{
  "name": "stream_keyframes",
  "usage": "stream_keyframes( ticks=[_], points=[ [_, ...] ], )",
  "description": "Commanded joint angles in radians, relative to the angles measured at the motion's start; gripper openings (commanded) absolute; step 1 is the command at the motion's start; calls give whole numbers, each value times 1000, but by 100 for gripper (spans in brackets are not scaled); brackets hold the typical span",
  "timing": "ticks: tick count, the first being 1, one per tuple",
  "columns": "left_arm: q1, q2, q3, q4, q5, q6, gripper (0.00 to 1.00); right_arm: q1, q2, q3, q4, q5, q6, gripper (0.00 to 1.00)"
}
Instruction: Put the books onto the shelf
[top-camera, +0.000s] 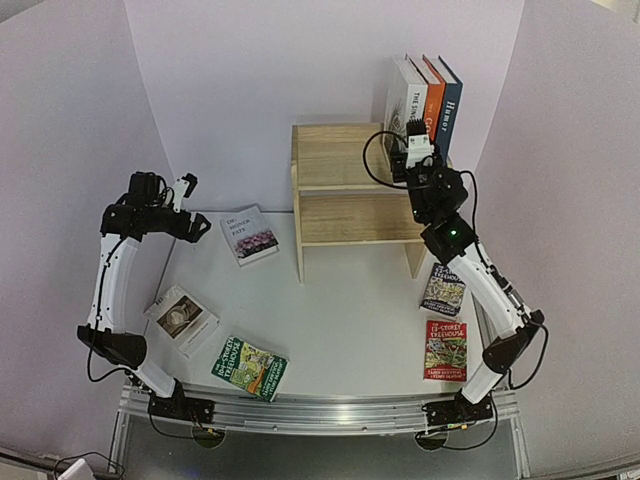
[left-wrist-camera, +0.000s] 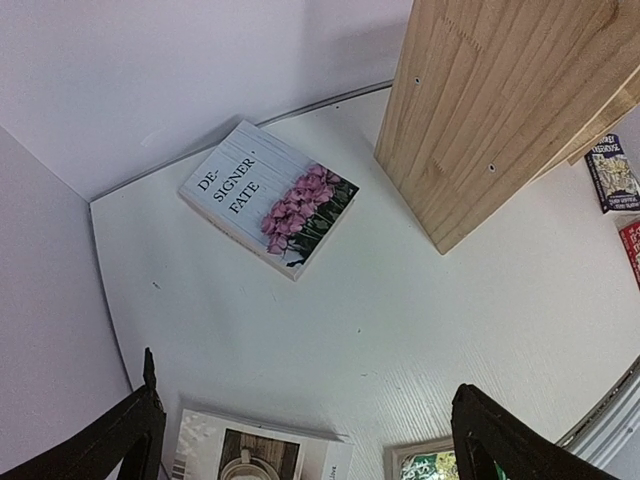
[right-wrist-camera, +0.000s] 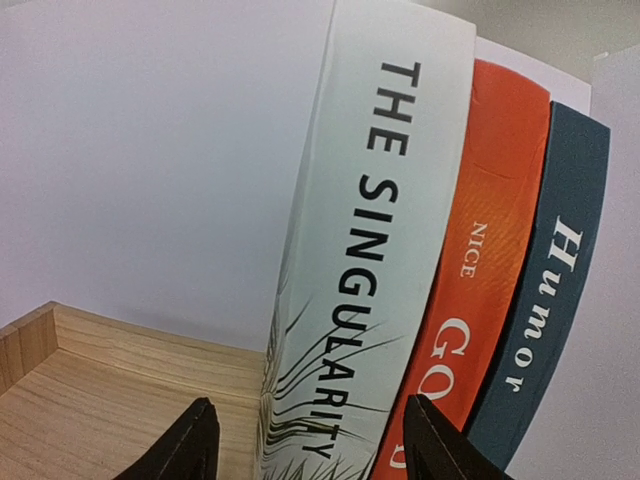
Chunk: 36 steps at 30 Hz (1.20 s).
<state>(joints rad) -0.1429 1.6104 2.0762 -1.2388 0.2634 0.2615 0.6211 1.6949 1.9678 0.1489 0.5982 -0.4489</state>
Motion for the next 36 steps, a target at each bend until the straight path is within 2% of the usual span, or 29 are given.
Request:
stream_keyframes(
  ticks=[1,9,13,16,23,26,36],
  points=[
    [0,-19,-6,-9,27,9,100,11,-51,-32,116,108,-67,62],
    [0,-14,-1,-15,37,13,100,54,-124,-120,129,65,-112,65],
    [-1,-17,-4,-16,34,18,100,68,-225,-237,74,-40,-59,66],
    [0,-14,-3,-17,35,18,100,68,-285,-287,11,-120,-26,64],
    [-1,5,14,-18,45,14,100,6,-252,-189,-230,-269,77,54],
    [0,2,9,-18,49,15,100,-11,-224,-164,-233,-274,89,47],
    [0,-2,-2,-16,46,19,100,-12,-130,-87,-229,-197,116,43]
  ],
)
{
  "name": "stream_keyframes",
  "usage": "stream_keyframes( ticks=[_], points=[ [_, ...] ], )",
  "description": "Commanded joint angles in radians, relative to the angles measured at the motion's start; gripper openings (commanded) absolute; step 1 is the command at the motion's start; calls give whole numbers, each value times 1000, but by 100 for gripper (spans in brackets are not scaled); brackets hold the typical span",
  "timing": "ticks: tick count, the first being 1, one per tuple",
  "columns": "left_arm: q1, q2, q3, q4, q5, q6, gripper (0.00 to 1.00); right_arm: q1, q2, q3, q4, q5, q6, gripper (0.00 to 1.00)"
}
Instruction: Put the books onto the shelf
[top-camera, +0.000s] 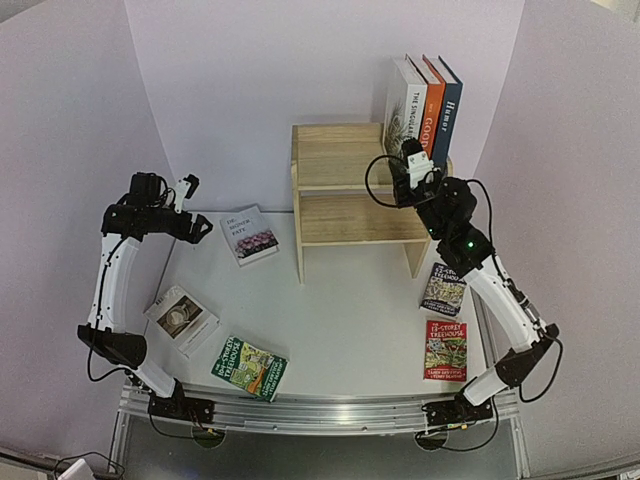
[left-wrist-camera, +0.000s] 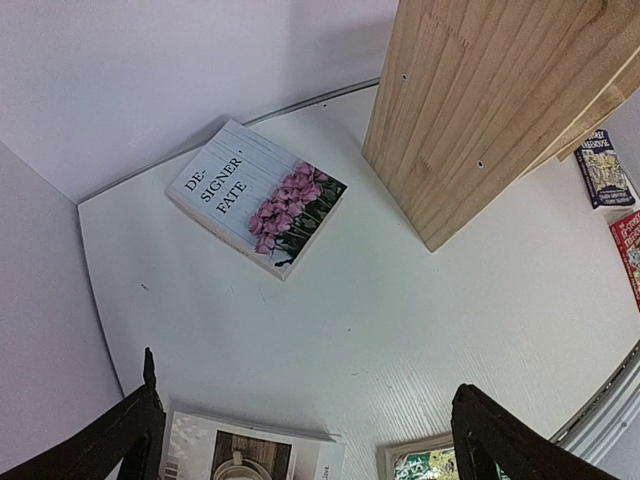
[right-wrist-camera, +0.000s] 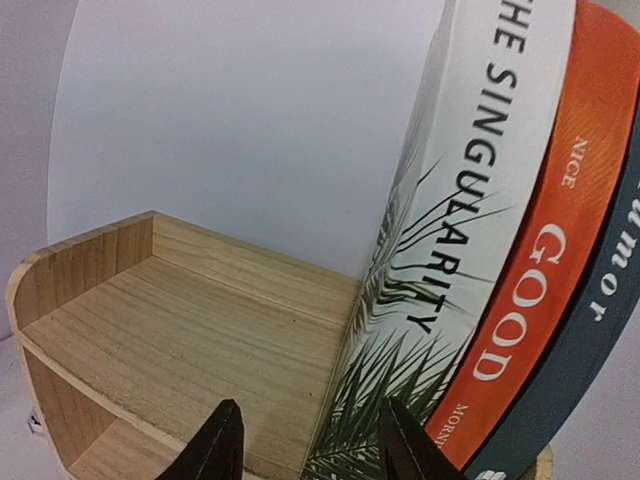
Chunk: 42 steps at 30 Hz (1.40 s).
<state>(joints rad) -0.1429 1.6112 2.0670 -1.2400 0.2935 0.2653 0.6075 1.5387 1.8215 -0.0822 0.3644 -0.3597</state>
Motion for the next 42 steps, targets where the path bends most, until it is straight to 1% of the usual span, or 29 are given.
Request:
stream_keyframes(
  ticks=[1,4,9,13,15,17,23,29,34,37,39,42],
  points=[
    [0,-3,6,-15,17,15,100,2,35,68,10,68,25,42],
    [0,-3,4,-15,22,15,100,1,66,94,38,166,26,36],
    [0,1,8,-17,22,16,100,2,100,111,67,189,57,30],
    [0,-5,5,-18,18,17,100,1,116,116,76,272,74,22],
    [0,-6,2,-18,17,18,100,1,118,111,108,302,76,19],
    [0,-6,1,-16,16,18,100,1,123,110,121,317,74,17],
    [0,-1,7,-18,20,17,100,1,141,127,137,322,65,14],
    [-1,-5,-10,-13,21,17,100,1,155,138,142,332,59,14],
    [0,2,-33,-6,26,15,100,1,177,165,142,341,33,14],
    [-1,9,-63,0,32,24,100,1,164,158,141,337,38,17],
    [-1,23,-91,8,25,32,100,1,142,133,138,314,54,26],
    [-3,67,-109,26,-1,42,100,1,86,85,121,267,89,42]
  ],
)
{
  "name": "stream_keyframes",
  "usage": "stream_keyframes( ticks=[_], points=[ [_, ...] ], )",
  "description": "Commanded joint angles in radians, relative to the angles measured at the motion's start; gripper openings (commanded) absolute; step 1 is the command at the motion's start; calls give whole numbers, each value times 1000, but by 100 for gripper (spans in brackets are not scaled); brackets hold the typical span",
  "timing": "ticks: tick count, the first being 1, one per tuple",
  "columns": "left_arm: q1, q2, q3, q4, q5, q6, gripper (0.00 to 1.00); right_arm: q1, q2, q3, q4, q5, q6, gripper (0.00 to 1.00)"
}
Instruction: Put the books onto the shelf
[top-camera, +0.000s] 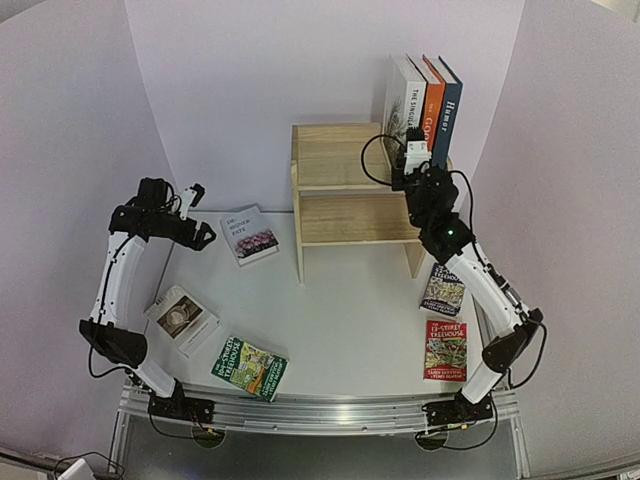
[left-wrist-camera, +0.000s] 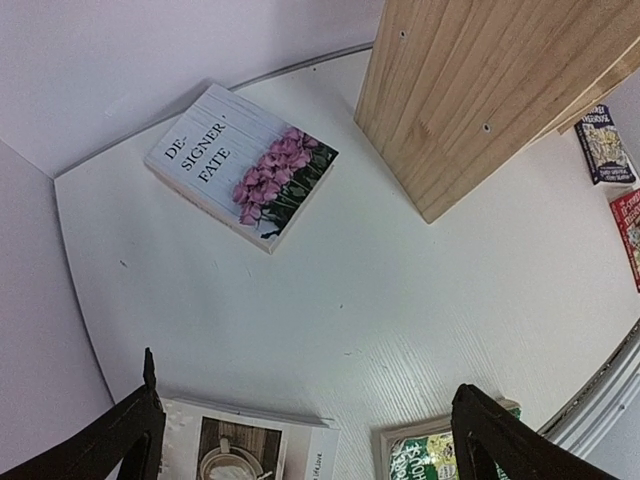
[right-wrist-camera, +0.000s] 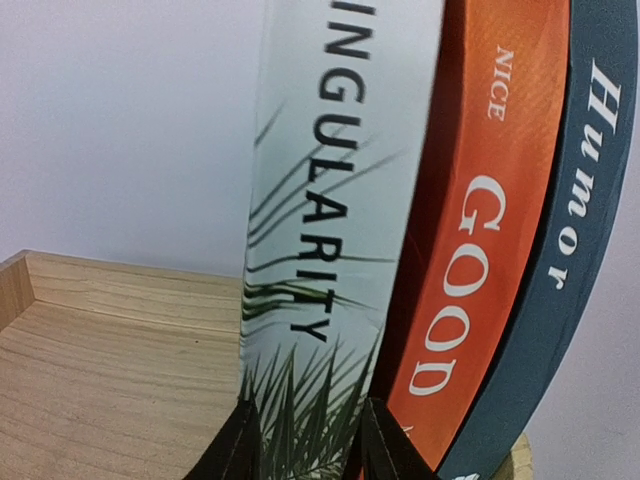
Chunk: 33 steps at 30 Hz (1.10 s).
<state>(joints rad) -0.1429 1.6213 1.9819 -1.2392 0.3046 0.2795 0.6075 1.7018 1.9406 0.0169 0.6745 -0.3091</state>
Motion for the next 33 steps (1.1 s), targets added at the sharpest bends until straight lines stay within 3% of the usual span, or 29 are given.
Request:
stream_keyframes(
  ticks=[1,6,7,11,17,27,30,33],
  points=[
    [-7,80,-31,39,-40,34,100,1,-97,-48,6,-64,52,48],
    [-113,205,-43,133,-265,162,100,1,-223,-140,-87,-194,172,83],
    [-144,233,-46,165,-317,204,100,2,-246,-158,-106,-217,199,85],
    [-193,384,-19,263,-475,313,100,2,-324,-213,-201,-285,284,87],
    [-207,602,91,371,-562,397,100,1,-435,-365,-266,-346,374,88],
    [-256,761,79,565,-665,517,99,1,-470,-502,-313,-398,479,87],
    [-256,764,69,587,-661,531,91,2,-461,-515,-323,-448,501,87],
    [-256,760,48,583,-624,534,74,2,-452,-521,-332,-475,514,87]
  ],
)
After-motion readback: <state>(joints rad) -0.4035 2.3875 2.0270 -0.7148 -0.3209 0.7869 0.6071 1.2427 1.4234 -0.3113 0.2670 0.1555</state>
